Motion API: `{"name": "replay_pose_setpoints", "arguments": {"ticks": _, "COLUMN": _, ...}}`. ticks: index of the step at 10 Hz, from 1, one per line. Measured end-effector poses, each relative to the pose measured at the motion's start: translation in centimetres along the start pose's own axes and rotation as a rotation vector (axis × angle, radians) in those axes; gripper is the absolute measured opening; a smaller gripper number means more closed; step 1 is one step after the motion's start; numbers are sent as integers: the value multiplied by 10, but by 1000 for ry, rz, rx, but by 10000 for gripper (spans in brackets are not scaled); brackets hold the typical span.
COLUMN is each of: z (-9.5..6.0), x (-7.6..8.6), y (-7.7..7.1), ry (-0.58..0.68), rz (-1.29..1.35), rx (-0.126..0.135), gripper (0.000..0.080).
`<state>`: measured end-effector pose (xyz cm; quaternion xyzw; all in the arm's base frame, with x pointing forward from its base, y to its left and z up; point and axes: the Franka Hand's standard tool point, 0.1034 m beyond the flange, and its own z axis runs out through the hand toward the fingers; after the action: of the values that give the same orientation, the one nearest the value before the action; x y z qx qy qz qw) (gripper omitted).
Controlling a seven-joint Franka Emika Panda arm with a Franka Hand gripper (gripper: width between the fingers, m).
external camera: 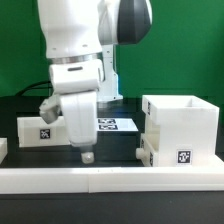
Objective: Assemble drawer
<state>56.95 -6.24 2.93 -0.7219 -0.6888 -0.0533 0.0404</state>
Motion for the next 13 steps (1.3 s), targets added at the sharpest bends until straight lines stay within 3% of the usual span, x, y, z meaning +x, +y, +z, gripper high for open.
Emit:
{"name": "replay_pose_setpoints", "arguments": {"ticks": 3, "z": -25, "x": -30, "y": -39, "ry": -39, "rz": 90, "rx": -59, "gripper": 649}}
{"name": "replay_pose_setpoints", "arguments": {"ticks": 4, "z": -35, "x": -38, "y": -52, "ry": -50, "rz": 105, "rx": -68, "gripper": 649}}
{"name": "replay_pose_setpoints", "arguments": {"ticks": 11, "z": -33, "x": -38, "y": -55, "ry": -40, "rz": 377, "rx": -69, "gripper": 649}}
{"name": "replay_pose_setpoints", "arguments": {"ticks": 13, "z": -34, "x": -41, "y": -62, "ry": -29, "rz": 585, "rx": -101, "gripper": 649}}
